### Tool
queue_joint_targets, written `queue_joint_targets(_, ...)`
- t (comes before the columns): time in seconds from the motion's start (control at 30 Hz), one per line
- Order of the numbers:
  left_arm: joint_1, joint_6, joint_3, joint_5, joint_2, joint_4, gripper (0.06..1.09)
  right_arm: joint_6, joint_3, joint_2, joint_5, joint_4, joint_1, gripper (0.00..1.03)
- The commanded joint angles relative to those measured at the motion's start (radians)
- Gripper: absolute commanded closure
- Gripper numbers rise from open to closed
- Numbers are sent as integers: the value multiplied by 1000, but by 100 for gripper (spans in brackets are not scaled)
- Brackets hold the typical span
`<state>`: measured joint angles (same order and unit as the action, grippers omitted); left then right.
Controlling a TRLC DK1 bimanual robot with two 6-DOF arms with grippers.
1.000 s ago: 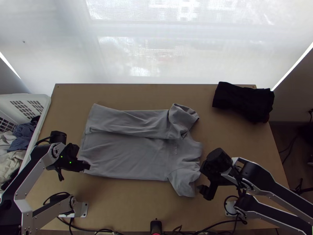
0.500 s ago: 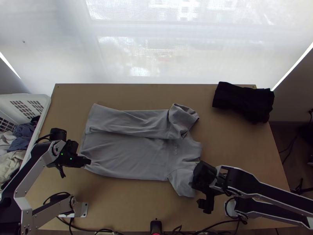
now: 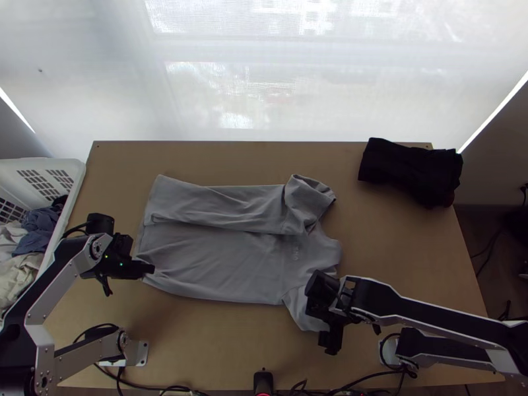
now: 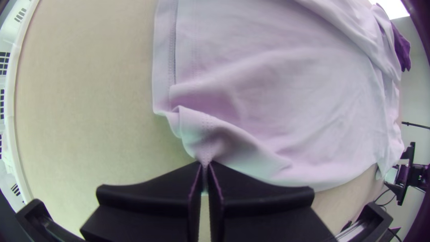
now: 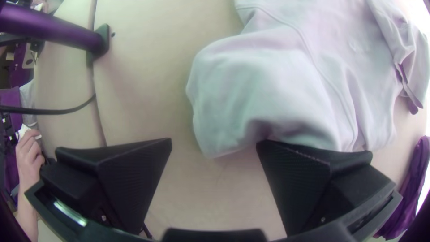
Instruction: Fold the t-shirt
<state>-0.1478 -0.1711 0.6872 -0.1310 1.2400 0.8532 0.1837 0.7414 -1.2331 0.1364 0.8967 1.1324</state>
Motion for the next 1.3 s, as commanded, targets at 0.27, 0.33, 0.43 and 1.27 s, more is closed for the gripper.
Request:
queue_joint_targets(0.27,-1,5,14,-2,29,-14,105,-21,-50,-86,-46,-205,-25,87)
queue_joint_targets(0.33,-1,5,14,-2,22,-9,105,-32,-50,-85,-49,-211,-29,100)
queue_joint_targets(0.43,-3,5,18,-1,4,1,105,-53,-40,-55,-52,-211,-48,100)
queue_joint_targets(1.27,-32,62,265,-2,-51,81,105,65,312,-12,-49,-111,-474,100)
